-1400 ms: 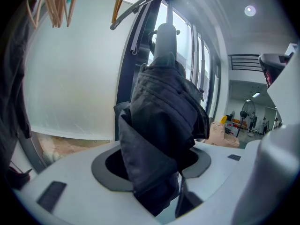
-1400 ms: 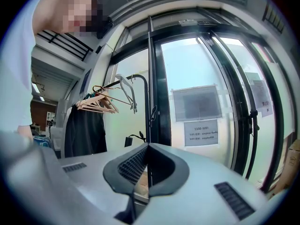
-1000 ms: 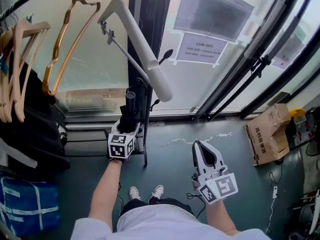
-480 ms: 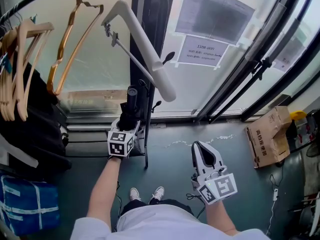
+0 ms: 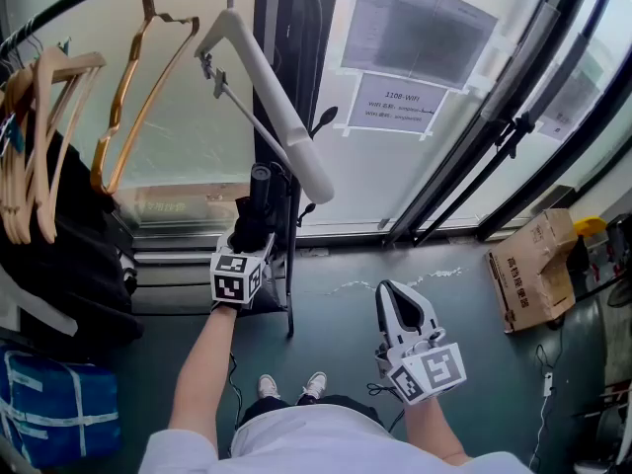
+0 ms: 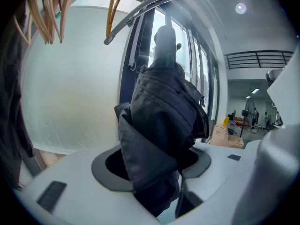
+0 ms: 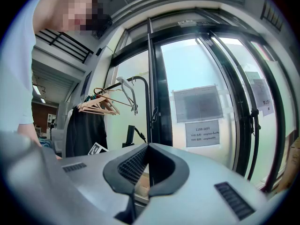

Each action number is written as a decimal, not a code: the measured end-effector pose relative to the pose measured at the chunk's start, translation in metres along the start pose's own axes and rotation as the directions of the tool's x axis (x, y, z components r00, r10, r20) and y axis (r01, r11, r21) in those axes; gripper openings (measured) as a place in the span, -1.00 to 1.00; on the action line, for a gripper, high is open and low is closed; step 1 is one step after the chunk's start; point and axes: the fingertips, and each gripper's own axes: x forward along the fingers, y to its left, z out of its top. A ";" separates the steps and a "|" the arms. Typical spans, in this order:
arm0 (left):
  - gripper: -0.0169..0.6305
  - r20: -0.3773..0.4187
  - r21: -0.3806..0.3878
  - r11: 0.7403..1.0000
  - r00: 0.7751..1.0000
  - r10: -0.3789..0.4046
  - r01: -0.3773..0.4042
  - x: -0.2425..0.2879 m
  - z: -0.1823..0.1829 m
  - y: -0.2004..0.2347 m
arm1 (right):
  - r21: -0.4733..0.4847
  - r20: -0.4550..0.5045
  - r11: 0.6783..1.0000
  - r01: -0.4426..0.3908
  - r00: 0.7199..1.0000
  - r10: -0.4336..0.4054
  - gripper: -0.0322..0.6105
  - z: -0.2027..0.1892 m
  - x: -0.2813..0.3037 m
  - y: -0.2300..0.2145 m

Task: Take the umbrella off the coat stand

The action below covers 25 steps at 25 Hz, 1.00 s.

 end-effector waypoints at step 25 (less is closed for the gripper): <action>-0.14 -0.052 -0.007 0.993 0.992 0.118 -0.118 0.001 0.010 0.045 | 0.015 0.018 1.000 -0.010 1.000 0.009 -0.84 0.002 0.010 -0.011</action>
